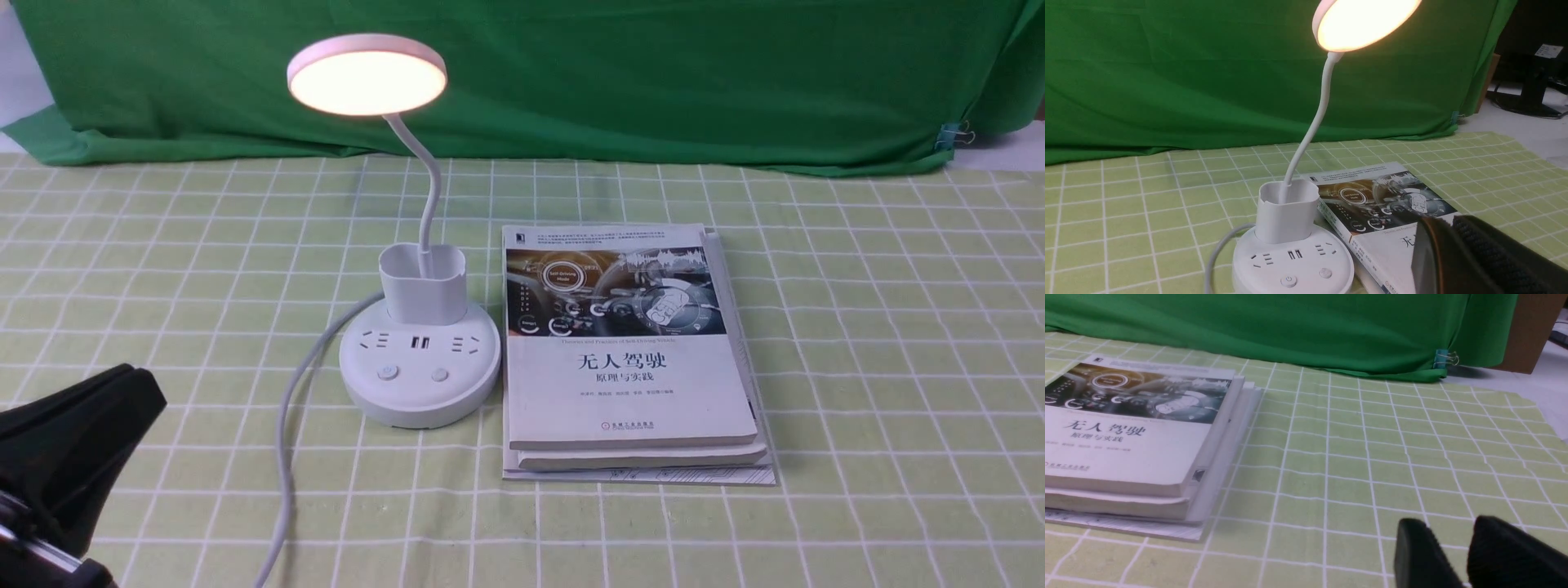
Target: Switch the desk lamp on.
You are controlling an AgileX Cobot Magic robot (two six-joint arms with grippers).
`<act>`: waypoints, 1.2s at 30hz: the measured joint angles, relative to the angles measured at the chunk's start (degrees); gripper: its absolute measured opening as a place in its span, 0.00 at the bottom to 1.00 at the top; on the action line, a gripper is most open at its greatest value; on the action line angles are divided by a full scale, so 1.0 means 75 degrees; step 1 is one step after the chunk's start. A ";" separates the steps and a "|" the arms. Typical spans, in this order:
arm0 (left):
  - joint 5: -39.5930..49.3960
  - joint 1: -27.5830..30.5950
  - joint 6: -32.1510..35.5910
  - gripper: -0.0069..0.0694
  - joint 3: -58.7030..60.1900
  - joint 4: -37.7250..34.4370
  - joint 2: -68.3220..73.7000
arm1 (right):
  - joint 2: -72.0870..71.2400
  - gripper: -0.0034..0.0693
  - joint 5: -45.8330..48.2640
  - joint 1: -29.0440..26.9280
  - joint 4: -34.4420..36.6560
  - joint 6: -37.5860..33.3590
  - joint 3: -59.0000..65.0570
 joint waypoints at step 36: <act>0.1274 0.2738 0.0525 0.12 0.2122 0.0430 -0.2747 | 0.0000 0.38 0.0005 0.0000 0.0000 0.0000 0.0000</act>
